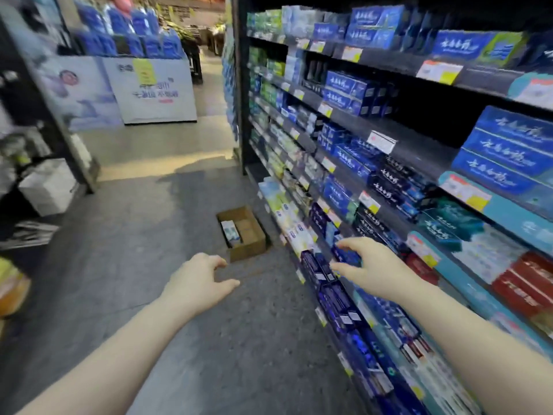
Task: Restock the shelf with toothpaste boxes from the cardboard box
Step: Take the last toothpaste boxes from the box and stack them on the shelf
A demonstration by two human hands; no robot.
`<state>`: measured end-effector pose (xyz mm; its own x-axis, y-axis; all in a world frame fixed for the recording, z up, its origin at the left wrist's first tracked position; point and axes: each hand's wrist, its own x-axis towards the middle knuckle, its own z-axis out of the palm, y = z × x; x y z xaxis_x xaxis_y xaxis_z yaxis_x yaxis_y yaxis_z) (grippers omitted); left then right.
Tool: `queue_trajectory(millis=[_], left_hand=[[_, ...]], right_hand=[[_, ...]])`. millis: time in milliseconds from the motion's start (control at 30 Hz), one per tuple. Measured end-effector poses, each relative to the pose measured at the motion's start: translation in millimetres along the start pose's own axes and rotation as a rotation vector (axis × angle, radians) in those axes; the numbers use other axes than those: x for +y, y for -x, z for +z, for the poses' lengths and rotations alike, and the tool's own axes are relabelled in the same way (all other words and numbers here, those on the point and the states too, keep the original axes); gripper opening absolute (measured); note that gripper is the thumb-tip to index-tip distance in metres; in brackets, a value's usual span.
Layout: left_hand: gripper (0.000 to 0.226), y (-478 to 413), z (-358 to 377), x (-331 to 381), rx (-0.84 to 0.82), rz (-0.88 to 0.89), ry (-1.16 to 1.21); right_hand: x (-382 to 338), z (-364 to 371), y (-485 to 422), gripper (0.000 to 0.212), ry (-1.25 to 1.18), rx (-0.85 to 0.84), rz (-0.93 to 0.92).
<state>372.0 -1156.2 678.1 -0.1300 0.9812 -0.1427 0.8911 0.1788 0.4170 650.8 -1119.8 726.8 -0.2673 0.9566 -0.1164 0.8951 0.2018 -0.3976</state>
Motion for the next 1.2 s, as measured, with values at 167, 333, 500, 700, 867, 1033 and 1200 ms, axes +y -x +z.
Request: queue_trajectory(millis=[167, 333, 500, 700, 867, 1033, 1200], left_hand=[[0.056, -59.3, 0.6, -48.9, 0.02, -0.114, -0.007], [0.055, -148.1, -9.2, -81.8, 0.028, -0.175, -0.062], [0.054, -238.3, -21.1, -91.6, -0.029, -0.238, -0.038], [0.055, -319.2, -34.1, -117.7, -0.058, -0.292, 0.02], [0.055, -382.6, -47.0, -156.4, -0.12, -0.338, 0.042], [0.058, -456.9, -60.3, -213.6, -0.187, -0.36, 0.047], [0.059, -546.7, -92.8, -276.7, -0.251, -0.331, 0.007]], right_hand=[[-23.6, 32.0, -91.0, 0.056, -0.044, -0.095, -0.045], [-37.3, 49.8, -205.3, 0.056, -0.066, -0.167, -0.09], [-48.5, 51.3, -318.0, 0.054, -0.053, -0.235, -0.134], [-69.9, 64.6, -419.8, 0.053, -0.045, -0.329, -0.139], [-96.1, 87.6, -494.6, 0.055, -0.013, -0.361, -0.143], [-126.5, 119.6, -572.2, 0.054, 0.014, -0.38, -0.084], [-165.6, 151.8, -651.7, 0.052, -0.043, -0.384, 0.046]])
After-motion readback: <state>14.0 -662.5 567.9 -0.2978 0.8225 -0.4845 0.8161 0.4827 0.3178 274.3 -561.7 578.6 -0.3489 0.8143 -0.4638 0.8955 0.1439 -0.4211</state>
